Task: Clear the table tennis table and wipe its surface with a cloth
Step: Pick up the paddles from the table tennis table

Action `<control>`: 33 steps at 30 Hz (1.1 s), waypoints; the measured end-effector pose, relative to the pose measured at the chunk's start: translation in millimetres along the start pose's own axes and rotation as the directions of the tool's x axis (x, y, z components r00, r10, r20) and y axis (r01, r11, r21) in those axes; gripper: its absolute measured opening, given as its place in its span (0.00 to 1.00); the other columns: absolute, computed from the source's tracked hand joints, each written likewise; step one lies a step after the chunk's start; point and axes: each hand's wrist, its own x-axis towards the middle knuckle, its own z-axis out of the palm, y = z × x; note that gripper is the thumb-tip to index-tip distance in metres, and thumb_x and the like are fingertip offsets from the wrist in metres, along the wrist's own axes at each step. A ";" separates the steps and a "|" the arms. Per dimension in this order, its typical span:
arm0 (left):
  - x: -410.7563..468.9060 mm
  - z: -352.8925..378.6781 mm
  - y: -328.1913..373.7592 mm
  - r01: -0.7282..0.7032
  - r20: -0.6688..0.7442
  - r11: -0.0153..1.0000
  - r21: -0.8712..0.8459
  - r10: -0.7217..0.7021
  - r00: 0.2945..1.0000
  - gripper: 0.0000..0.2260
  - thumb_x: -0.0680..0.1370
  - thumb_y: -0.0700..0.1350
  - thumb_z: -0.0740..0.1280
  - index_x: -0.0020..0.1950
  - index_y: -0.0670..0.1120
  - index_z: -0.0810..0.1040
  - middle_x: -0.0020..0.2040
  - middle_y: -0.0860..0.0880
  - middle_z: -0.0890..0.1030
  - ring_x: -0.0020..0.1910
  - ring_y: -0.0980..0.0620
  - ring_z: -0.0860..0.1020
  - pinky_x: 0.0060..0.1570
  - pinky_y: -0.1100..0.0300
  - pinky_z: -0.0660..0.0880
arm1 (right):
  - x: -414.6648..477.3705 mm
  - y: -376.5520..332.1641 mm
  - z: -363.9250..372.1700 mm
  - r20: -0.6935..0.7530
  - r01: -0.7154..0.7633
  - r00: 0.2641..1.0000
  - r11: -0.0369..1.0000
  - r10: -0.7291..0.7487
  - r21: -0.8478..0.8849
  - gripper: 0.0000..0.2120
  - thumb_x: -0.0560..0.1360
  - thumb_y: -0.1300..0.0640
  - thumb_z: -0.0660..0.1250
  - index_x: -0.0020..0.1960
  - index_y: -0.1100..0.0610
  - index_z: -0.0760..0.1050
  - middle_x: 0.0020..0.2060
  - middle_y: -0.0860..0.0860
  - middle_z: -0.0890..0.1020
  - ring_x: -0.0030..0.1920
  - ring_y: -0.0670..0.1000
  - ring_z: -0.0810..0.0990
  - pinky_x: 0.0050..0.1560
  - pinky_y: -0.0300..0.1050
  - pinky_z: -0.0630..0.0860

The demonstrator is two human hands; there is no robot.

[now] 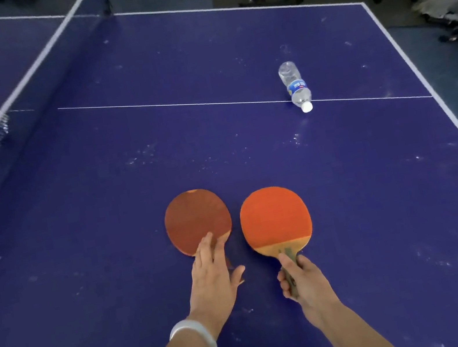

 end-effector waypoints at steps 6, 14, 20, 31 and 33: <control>-12.0 3.9 -1.3 0.245 -0.121 0.965 -0.092 -0.255 0.959 0.28 0.78 0.56 0.68 0.73 0.46 0.64 0.73 0.48 0.61 0.72 0.50 0.61 0.72 0.58 0.60 | 16.1 -6.9 7.5 0.078 0.069 0.996 0.969 -0.052 -0.239 0.12 0.80 0.51 0.67 0.52 0.60 0.75 0.31 0.52 0.77 0.28 0.49 0.70 0.30 0.43 0.71; 4.0 23.2 18.6 0.535 -0.089 0.830 -0.158 -0.552 0.829 0.25 0.76 0.59 0.68 0.63 0.44 0.67 0.59 0.48 0.68 0.59 0.50 0.68 0.63 0.59 0.65 | 31.9 -9.2 2.3 0.138 0.140 0.985 0.949 -0.104 -0.284 0.09 0.78 0.51 0.69 0.50 0.57 0.78 0.28 0.50 0.76 0.27 0.47 0.71 0.28 0.42 0.70; 23.2 23.1 40.4 0.678 -0.047 0.682 -0.276 -0.714 0.699 0.23 0.74 0.56 0.73 0.55 0.43 0.67 0.54 0.47 0.72 0.53 0.48 0.75 0.46 0.58 0.70 | 35.9 -6.2 -4.0 0.178 0.165 0.977 0.942 -0.116 -0.292 0.08 0.78 0.52 0.69 0.50 0.57 0.78 0.28 0.51 0.77 0.27 0.47 0.71 0.28 0.42 0.71; 16.7 26.4 29.8 0.657 0.019 0.577 -0.485 -0.744 0.668 0.18 0.71 0.56 0.76 0.48 0.49 0.70 0.48 0.49 0.77 0.40 0.54 0.75 0.31 0.61 0.66 | 33.2 -8.0 -6.1 0.201 0.225 0.965 0.927 -0.169 -0.299 0.08 0.78 0.51 0.68 0.50 0.56 0.78 0.29 0.51 0.78 0.26 0.46 0.72 0.27 0.39 0.72; 14.9 29.0 27.4 0.652 0.019 0.568 -0.503 -0.747 0.665 0.17 0.71 0.56 0.75 0.46 0.50 0.70 0.47 0.50 0.77 0.39 0.55 0.74 0.30 0.62 0.66 | 32.5 -6.7 -6.9 0.199 0.227 0.965 0.925 -0.172 -0.305 0.08 0.78 0.51 0.68 0.50 0.56 0.78 0.29 0.51 0.78 0.26 0.46 0.72 0.27 0.39 0.72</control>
